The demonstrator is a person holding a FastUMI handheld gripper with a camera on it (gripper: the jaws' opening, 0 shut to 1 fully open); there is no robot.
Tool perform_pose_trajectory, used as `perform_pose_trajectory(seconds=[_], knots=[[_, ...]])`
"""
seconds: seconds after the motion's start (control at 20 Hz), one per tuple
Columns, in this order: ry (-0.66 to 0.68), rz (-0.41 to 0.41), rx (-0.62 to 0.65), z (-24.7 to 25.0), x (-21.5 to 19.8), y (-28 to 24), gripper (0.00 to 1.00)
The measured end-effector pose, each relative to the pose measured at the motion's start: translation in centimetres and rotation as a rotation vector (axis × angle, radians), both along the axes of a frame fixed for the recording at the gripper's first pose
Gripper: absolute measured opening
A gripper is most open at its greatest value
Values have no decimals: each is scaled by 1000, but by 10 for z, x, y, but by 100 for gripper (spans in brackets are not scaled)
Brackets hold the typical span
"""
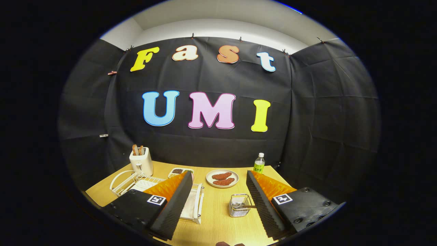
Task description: Take the plate from the dish rack, then take the spoon from the basket and place it into the plate.
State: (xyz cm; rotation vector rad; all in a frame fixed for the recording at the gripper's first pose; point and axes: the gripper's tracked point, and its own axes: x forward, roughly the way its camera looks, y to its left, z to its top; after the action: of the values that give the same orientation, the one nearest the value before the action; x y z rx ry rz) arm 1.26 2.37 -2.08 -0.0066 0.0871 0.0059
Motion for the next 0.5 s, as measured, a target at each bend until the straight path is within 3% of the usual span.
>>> perform_pose_trajectory(seconds=[0.5], knots=[[84,49,-36,-18,94,59,98]])
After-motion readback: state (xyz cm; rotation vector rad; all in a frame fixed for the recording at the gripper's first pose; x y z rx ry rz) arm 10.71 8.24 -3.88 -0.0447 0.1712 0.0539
